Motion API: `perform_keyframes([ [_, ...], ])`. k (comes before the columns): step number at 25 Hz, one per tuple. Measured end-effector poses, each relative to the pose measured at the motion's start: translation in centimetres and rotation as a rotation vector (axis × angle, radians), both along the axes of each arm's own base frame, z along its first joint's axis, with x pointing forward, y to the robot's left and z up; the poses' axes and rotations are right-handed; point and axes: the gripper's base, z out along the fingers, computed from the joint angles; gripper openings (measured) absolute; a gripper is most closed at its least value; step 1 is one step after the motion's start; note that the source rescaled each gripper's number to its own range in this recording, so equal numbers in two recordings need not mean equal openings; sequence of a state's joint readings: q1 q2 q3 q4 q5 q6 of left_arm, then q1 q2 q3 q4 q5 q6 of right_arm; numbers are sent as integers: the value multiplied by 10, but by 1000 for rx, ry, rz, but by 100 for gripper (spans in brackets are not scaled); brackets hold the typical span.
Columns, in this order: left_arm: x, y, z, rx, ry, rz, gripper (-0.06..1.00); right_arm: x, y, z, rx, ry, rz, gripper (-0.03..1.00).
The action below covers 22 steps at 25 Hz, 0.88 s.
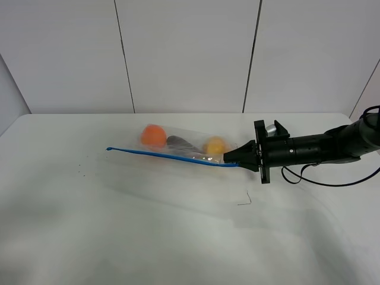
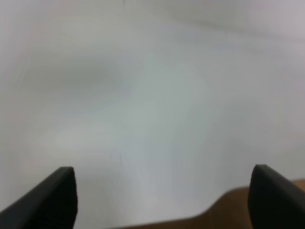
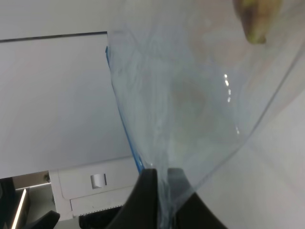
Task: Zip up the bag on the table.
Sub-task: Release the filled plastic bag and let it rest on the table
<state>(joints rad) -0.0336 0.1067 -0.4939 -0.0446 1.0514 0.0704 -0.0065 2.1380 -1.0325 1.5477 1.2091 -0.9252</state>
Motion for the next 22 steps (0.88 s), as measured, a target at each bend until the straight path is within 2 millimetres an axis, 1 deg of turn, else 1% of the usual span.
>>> perform_keyframes([
  [3,-12,0,0,-3,-79,0,100,0,0,0,0,0,0,0],
  [5,-16,1,0,-3,-105,0,100,0,0,0,0,0,0,0],
  [19,-17,1,0,-4,-103,0,100,0,0,0,-1,1,0,0],
  [21,-17,1,0,-4,-103,0,100,0,0,0,-3,3,2,6],
  [22,-17,1,0,-4,-103,0,100,-1,0,-1,-5,3,7,15],
])
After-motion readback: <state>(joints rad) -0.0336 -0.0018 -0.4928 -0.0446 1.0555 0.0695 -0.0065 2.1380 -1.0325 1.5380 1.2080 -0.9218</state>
